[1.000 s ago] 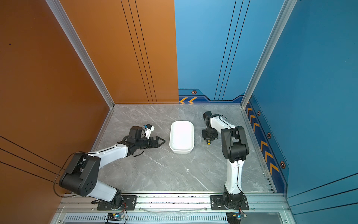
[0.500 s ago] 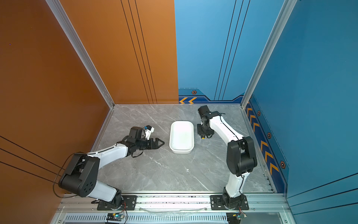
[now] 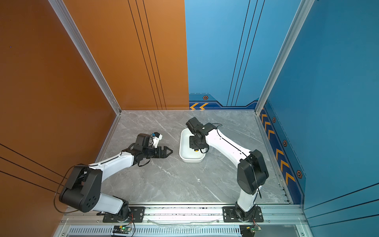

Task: Put the screwdriver in the bin
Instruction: Place the screwdriver into the bin.

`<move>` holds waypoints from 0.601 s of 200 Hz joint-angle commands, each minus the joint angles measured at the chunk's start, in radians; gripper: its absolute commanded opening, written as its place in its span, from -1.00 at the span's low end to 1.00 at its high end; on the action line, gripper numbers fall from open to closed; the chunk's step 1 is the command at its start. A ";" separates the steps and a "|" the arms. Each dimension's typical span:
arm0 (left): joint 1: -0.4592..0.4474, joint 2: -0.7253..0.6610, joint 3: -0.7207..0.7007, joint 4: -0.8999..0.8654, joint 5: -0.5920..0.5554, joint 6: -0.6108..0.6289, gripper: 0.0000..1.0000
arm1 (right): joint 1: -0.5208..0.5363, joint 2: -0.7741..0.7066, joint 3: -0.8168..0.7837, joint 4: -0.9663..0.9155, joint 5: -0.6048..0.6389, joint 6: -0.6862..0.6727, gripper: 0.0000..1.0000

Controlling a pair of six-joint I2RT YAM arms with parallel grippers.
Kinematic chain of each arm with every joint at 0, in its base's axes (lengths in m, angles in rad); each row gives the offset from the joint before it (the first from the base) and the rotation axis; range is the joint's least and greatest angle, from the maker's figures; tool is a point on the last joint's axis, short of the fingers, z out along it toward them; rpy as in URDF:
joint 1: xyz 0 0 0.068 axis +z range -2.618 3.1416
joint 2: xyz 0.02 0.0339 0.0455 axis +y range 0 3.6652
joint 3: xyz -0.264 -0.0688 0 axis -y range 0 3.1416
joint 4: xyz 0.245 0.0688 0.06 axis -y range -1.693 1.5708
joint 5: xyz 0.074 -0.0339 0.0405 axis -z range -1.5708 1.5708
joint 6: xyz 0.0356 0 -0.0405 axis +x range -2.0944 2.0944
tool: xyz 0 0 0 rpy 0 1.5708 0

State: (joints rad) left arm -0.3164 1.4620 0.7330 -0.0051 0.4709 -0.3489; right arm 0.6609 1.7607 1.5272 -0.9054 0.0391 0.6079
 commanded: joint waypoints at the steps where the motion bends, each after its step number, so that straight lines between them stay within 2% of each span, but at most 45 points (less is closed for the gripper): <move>1: -0.006 -0.028 0.006 -0.030 -0.007 0.027 0.96 | 0.017 0.041 0.025 0.013 0.068 0.089 -1.00; 120: -0.006 -0.045 -0.009 -0.021 -0.014 0.028 0.96 | -0.003 0.258 0.120 0.021 0.046 0.099 -1.00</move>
State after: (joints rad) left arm -0.3164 1.4303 0.7326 -0.0120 0.4706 -0.3363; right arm 0.6693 1.9865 1.6043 -0.8906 0.0689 0.6891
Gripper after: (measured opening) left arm 0.979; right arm 0.235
